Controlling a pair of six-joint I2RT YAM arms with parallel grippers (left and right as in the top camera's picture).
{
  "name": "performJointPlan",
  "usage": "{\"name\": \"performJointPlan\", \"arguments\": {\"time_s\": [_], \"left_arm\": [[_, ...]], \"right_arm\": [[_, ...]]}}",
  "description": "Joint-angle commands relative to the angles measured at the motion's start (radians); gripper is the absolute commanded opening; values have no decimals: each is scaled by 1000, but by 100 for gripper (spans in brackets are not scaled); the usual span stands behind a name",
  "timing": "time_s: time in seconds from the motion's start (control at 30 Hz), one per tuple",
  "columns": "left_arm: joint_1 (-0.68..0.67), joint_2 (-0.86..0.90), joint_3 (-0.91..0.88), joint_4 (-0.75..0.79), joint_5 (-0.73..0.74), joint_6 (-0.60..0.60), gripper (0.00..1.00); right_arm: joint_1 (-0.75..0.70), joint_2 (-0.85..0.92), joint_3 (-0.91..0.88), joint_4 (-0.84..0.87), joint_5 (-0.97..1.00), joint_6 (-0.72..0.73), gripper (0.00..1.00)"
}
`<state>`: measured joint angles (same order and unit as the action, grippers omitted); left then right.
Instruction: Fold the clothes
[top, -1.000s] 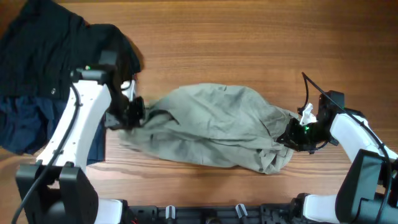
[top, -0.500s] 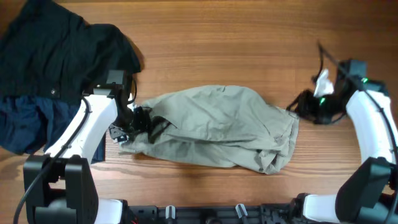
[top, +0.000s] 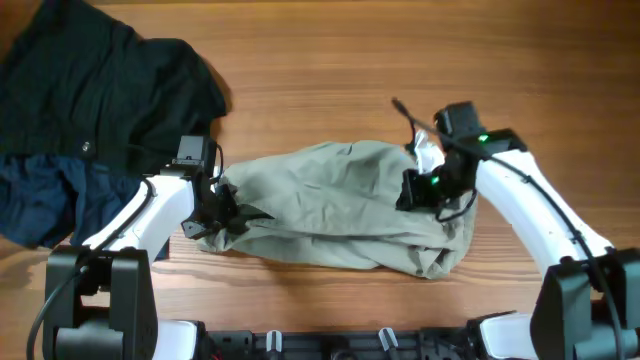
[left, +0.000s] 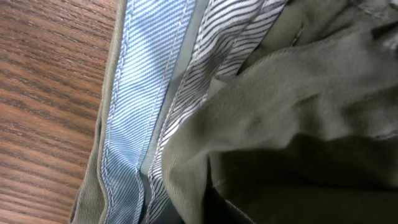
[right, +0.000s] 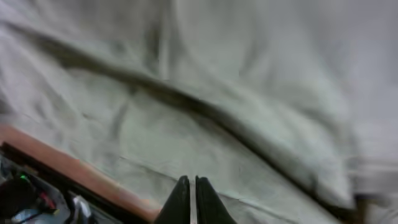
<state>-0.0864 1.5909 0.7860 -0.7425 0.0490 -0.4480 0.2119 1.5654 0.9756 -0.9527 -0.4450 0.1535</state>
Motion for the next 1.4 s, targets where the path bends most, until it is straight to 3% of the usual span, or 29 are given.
{"name": "performJointPlan", "arguments": {"time_s": [0.0, 0.1, 0.13, 0.2, 0.23, 0.27, 0.53, 0.63, 0.9, 1.13, 1.27, 1.37], "left_arm": [[3, 9, -27, 14, -25, -13, 4], [4, 8, -24, 42, -15, -14, 6], [6, 8, -18, 46, -13, -13, 14], [5, 6, 20, 46, -13, -13, 52], [5, 6, 45, 43, -13, -13, 87], [5, 6, 67, 39, -13, -13, 99], [6, 6, 446, -66, -18, -1, 100], [6, 6, 511, -63, -17, -2, 100], [5, 6, 512, -62, -17, -2, 100], [-17, 21, 508, -62, -16, -2, 100], [-79, 61, 508, -62, -16, -2, 100], [-133, 113, 508, -56, -16, -6, 100]], "right_arm": [[17, 2, -110, 97, -27, 73, 4], [17, 2, -196, 210, -23, 121, 4], [17, 2, -219, 238, -22, 136, 4], [17, 3, -264, 291, -20, 164, 4], [17, 4, -273, 300, -19, 165, 4], [17, 9, -280, 310, -19, 165, 5], [11, 196, -283, 423, -19, 171, 4], [-23, 257, -268, 485, -19, 183, 4], [-197, 291, -16, 500, -13, 132, 4], [-257, 291, 150, 439, 116, 63, 4], [-311, 291, 216, 407, 83, -4, 4], [-306, 288, 306, 286, -11, -102, 5]]}}
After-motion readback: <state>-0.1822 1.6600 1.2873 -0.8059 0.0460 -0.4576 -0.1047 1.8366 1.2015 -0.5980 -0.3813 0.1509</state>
